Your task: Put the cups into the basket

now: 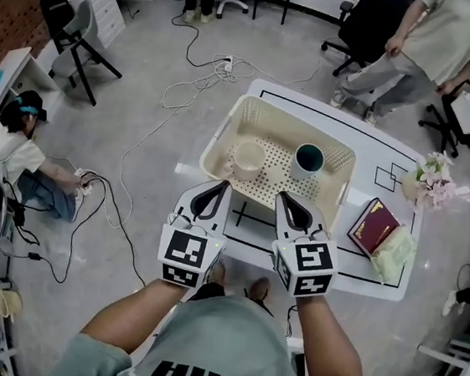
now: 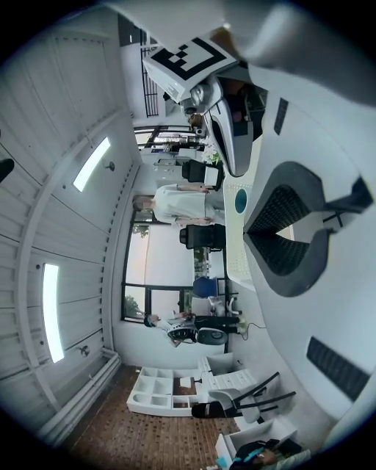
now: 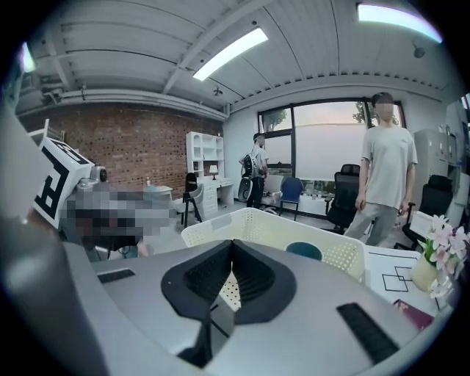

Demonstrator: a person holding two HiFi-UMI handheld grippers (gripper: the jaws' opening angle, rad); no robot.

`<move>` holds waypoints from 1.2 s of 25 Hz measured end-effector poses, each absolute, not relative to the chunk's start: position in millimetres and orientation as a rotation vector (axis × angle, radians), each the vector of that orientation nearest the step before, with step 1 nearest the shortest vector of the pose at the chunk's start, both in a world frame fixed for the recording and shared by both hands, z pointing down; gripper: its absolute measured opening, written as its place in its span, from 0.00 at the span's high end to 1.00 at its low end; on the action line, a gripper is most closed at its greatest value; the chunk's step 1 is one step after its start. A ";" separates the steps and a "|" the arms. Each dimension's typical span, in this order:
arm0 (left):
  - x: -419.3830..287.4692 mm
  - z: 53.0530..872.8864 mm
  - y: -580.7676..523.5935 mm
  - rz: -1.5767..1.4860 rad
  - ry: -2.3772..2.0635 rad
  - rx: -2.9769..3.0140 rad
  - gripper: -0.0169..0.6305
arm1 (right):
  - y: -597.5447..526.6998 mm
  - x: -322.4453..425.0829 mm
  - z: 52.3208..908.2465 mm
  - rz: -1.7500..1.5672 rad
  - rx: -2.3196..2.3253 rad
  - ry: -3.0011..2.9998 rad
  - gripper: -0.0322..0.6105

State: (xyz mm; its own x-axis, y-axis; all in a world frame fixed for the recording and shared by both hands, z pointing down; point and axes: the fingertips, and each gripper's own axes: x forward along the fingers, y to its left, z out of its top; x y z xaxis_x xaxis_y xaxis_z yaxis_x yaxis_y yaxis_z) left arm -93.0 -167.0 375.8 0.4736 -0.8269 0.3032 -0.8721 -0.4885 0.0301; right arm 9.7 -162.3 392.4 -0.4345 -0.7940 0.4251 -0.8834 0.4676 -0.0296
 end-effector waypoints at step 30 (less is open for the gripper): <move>-16.0 363.9 -40.4 0.343 -1.125 2.799 0.97 | -10.9 76.5 389.3 0.364 1.766 -2.151 0.93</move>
State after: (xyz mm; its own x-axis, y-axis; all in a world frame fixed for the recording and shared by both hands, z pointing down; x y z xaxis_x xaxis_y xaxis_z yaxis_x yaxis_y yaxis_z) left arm -16.0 -40.4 363.9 0.7005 -0.6697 0.2468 -0.6935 -0.7203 0.0137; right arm 76.5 -10.9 389.3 -0.1743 -0.8950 0.4106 -0.9803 0.1971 0.0136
